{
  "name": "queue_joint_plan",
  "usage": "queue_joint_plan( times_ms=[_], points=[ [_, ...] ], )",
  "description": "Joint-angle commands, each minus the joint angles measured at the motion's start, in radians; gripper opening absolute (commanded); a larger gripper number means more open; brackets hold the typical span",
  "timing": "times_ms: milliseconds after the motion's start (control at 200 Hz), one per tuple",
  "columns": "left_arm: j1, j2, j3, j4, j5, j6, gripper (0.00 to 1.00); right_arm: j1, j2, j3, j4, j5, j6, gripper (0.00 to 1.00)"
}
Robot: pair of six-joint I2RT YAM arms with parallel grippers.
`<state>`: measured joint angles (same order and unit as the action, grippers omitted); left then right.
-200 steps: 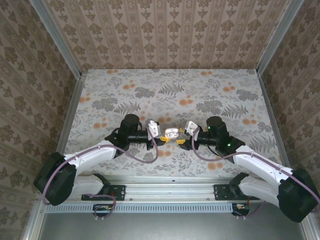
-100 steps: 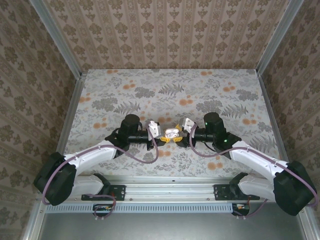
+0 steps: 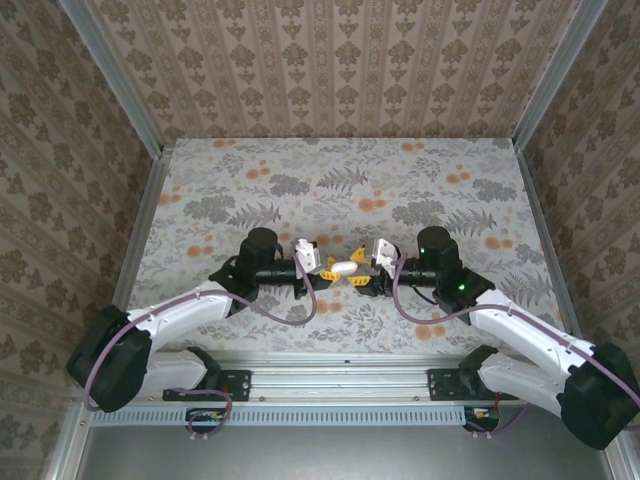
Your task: Insert wireless bluetooth earbuds into charging case
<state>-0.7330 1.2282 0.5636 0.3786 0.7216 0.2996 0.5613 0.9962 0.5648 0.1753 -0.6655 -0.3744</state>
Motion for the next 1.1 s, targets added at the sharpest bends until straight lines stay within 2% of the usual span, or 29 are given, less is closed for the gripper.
queue_joint_plan(
  times_ms=[0,210,370,620,1095],
  points=[
    [0.007,-0.016,0.019,0.051,0.012,-0.037,0.15,0.005,-0.034,-0.028,-0.047,-0.028,-0.029,0.49],
    [0.006,-0.016,0.022,0.045,0.043,-0.028,0.15,0.002,-0.060,-0.039,-0.027,0.100,-0.030,0.53],
    [0.005,-0.021,0.024,0.026,0.047,-0.009,0.15,-0.021,-0.079,-0.037,-0.009,0.113,-0.043,0.55],
    [-0.013,-0.022,0.035,-0.009,0.057,0.024,0.15,-0.023,-0.051,0.030,-0.174,0.049,-0.200,0.53],
    [-0.023,-0.038,0.036,-0.028,0.058,0.038,0.15,-0.021,0.117,0.125,-0.193,-0.076,-0.299,0.44]
  ],
)
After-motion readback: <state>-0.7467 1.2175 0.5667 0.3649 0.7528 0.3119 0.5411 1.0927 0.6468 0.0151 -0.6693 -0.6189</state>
